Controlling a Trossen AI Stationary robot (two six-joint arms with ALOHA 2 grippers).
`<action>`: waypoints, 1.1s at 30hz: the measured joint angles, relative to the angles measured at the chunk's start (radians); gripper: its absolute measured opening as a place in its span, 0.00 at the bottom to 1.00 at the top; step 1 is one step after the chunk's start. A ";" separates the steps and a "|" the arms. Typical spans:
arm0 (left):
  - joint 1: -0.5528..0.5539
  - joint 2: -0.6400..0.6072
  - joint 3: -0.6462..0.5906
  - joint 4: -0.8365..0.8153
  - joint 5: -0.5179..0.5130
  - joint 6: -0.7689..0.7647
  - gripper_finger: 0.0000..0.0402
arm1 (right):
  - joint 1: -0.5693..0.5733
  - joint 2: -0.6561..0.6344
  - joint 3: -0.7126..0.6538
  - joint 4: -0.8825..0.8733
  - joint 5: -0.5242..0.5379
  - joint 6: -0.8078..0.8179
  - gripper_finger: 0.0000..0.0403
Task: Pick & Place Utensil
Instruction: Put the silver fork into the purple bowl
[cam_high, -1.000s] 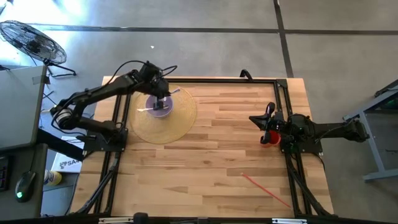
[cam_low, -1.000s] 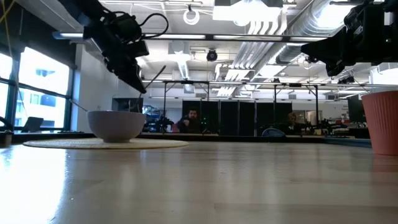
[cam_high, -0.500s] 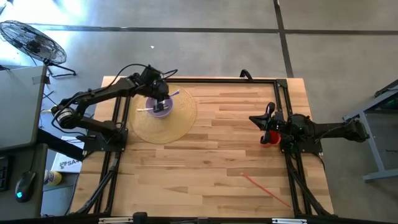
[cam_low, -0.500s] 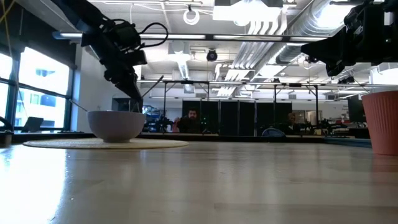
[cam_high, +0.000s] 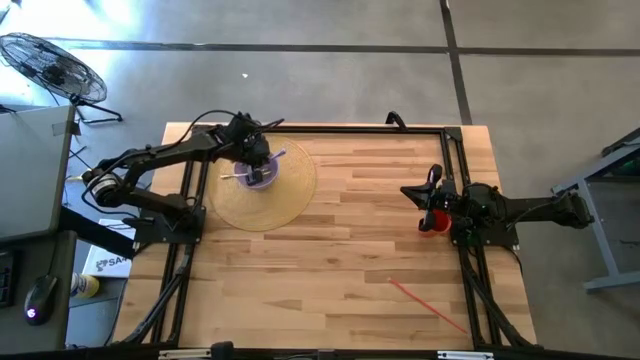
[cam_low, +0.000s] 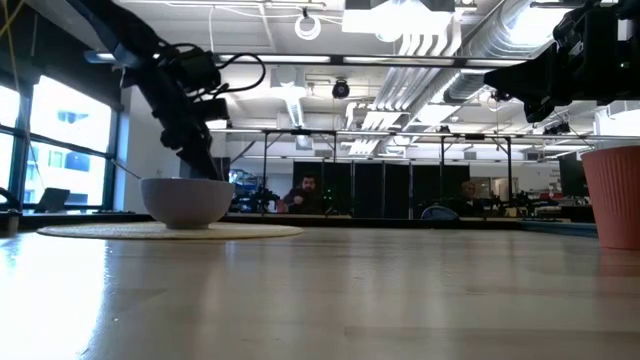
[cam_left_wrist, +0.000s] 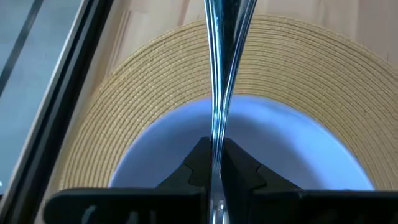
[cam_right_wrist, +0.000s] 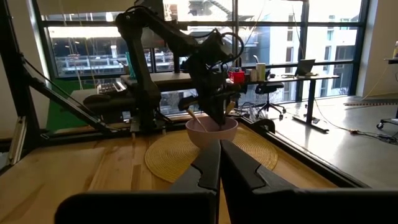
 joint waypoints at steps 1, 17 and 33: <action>0.000 0.000 -0.004 0.006 0.005 -0.007 0.04 | 0.000 0.000 0.000 0.000 0.000 0.000 0.00; -0.001 0.092 -0.010 0.051 0.035 -0.045 0.04 | 0.000 0.000 0.000 0.000 0.000 0.000 0.01; -0.001 0.092 -0.010 0.053 0.031 -0.077 0.11 | 0.000 0.000 0.000 0.000 0.000 0.000 0.01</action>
